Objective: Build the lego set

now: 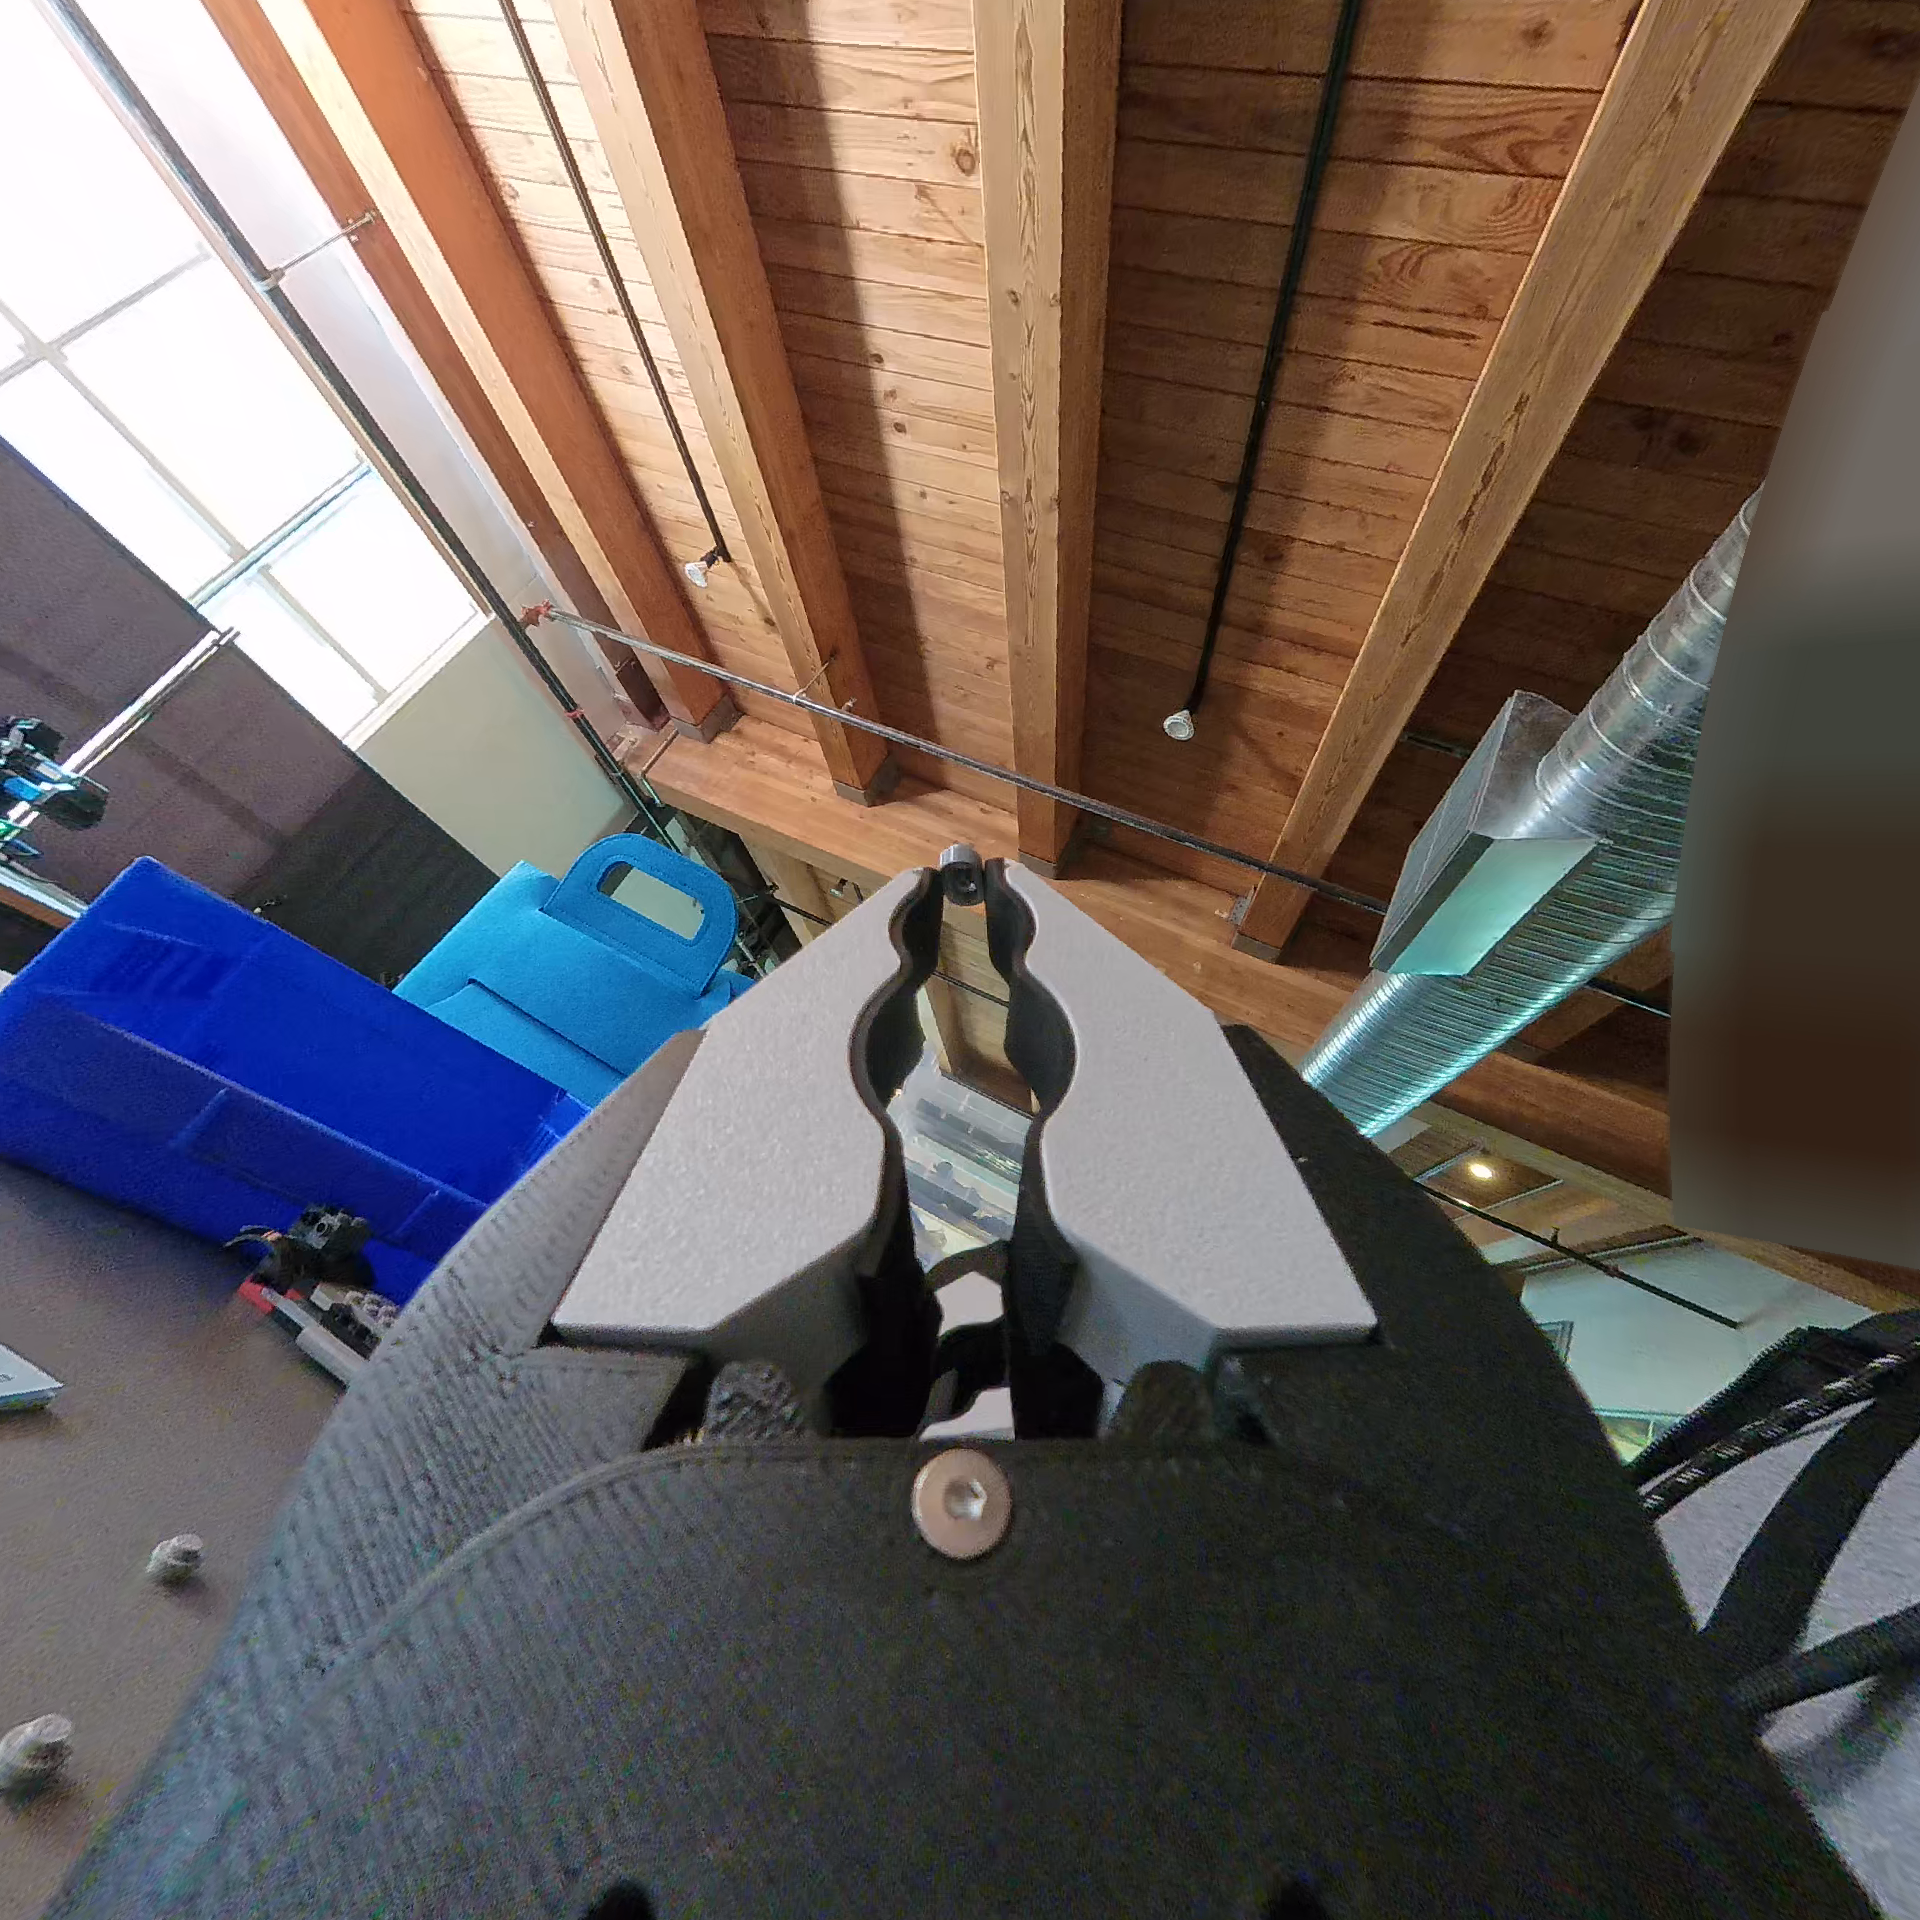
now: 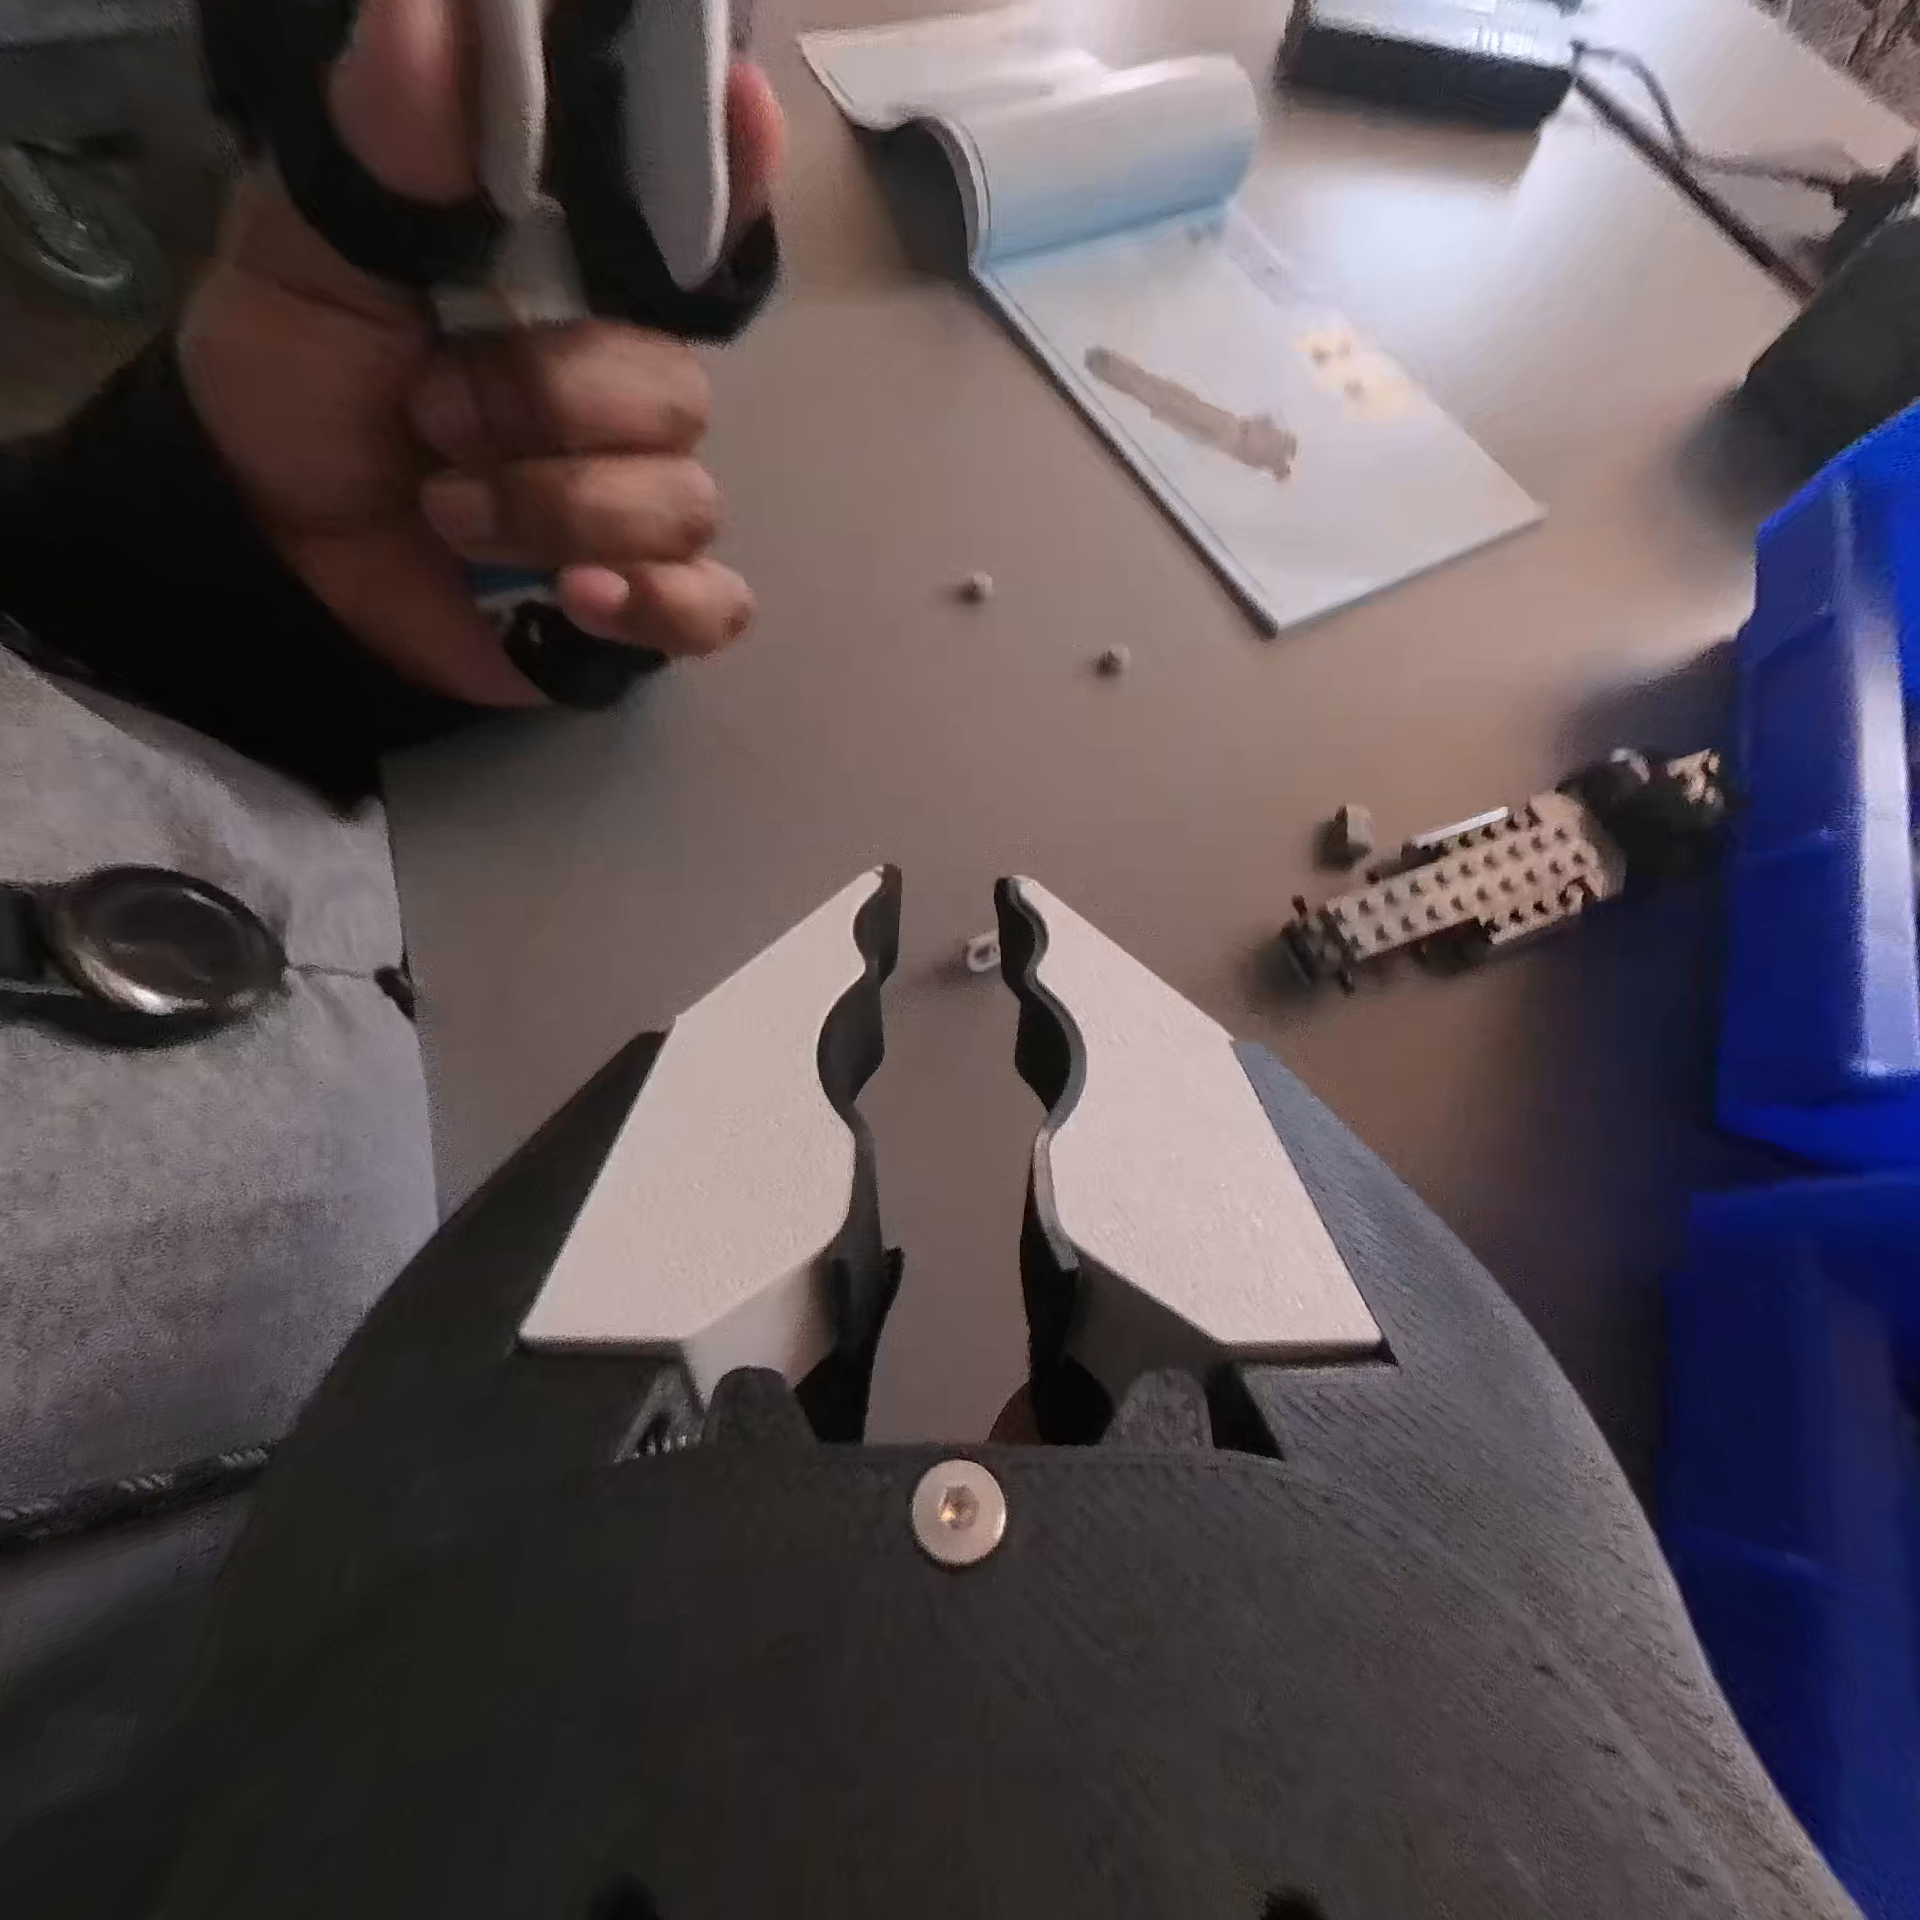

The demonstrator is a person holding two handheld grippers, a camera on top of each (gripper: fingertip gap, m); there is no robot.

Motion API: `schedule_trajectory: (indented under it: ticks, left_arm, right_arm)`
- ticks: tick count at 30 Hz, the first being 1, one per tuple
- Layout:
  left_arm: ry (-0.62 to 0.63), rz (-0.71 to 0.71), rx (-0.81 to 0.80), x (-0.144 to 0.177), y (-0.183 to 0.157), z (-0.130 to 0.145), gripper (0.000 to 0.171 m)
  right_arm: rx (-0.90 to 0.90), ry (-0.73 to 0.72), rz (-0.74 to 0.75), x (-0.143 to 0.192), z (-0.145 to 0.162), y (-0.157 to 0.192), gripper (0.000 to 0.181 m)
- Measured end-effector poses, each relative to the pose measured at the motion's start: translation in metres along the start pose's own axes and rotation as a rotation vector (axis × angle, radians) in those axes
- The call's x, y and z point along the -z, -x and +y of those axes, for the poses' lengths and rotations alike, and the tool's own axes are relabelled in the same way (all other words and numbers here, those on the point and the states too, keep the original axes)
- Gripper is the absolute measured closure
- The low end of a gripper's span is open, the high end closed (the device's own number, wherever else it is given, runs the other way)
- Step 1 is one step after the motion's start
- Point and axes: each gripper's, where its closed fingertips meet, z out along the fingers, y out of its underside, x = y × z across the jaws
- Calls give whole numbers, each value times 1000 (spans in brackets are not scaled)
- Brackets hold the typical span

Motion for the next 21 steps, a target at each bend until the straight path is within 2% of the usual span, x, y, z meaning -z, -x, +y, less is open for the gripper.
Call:
schedule_trajectory:
  ticks: [7, 17, 19, 20, 21]
  left_arm:
    - [13, 2, 10, 0, 0, 4, 163]
    - [19, 5, 21, 0, 0, 6, 163]
    - [20, 6, 21, 0, -1, 6, 163]
    - [21, 6, 21, 0, -1, 6, 163]
    - [23, 6, 21, 0, -1, 6, 163]
  right_arm:
    - [-54, 126, 9, -12, 39, -8, 161]
    - [-39, 181, 21, -35, 40, 2, 156]
    - [-23, 184, 54, -37, 38, 0, 162]
    - [-10, 180, 76, -37, 36, -4, 171]
    - [0, 165, 95, -36, 33, -7, 171]
